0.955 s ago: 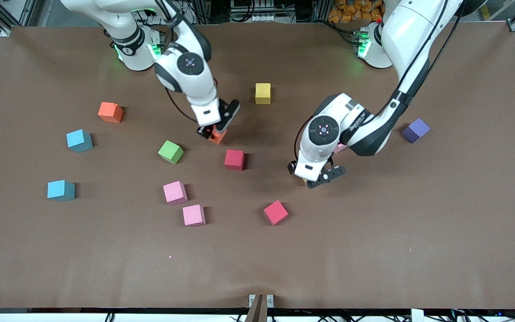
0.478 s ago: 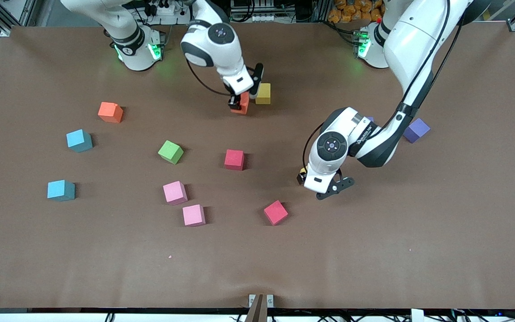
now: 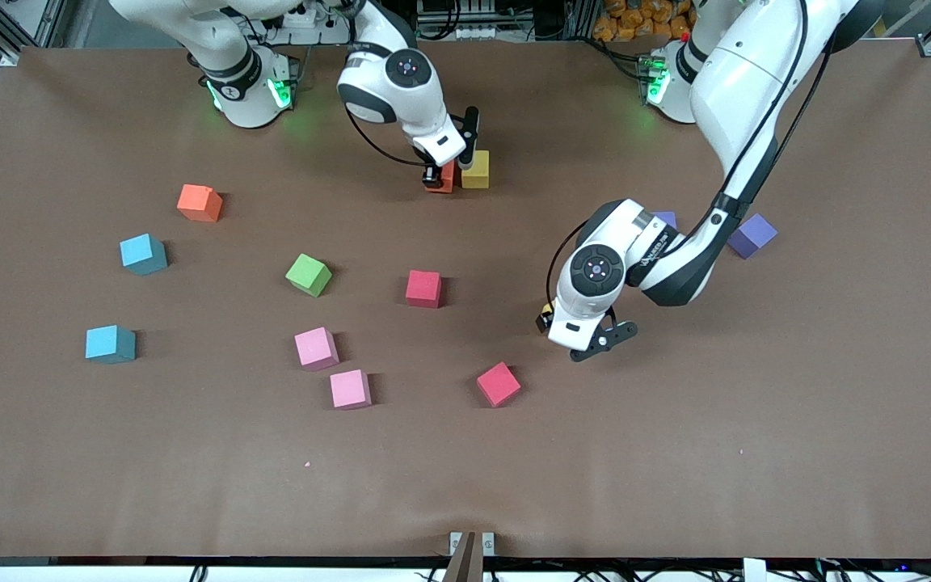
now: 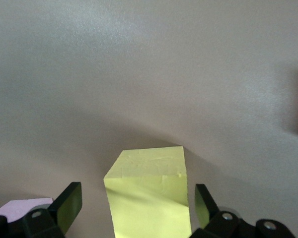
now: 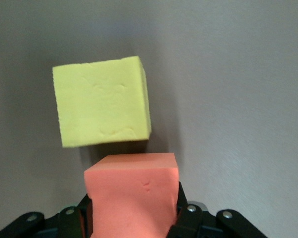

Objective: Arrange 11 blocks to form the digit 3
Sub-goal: 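Place the orange block beside yellow while the left gripper reaches another yellow, then grasp the second yellow block with the left gripper and carry it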

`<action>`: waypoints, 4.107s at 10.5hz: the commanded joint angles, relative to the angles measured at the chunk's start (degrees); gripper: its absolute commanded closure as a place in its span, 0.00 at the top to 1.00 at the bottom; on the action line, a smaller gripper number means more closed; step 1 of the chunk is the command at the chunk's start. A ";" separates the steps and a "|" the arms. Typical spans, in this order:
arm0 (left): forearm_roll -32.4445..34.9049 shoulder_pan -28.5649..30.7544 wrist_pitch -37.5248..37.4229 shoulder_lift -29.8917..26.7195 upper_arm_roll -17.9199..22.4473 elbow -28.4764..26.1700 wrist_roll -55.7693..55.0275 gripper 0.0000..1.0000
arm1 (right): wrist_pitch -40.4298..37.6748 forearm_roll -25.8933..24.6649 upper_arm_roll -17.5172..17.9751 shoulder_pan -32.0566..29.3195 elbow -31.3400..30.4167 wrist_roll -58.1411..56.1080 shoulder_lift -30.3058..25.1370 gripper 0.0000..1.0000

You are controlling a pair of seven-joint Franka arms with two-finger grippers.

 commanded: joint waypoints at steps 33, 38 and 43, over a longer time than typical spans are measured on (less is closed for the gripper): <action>-9.32 2.53 -6.06 -8.80 -0.82 -7.85 -11.28 0.42 | 2.15 -2.95 1.07 -0.42 0.93 0.01 3.72 0.29; -12.67 2.35 -5.89 -11.98 -2.93 -11.74 -19.98 0.43 | 2.15 -2.95 1.07 -0.33 1.63 0.01 4.16 0.29; -13.02 2.26 -5.89 -11.80 -3.02 -11.65 -20.51 0.43 | 2.15 -2.95 1.07 -0.51 1.63 0.01 4.42 1.00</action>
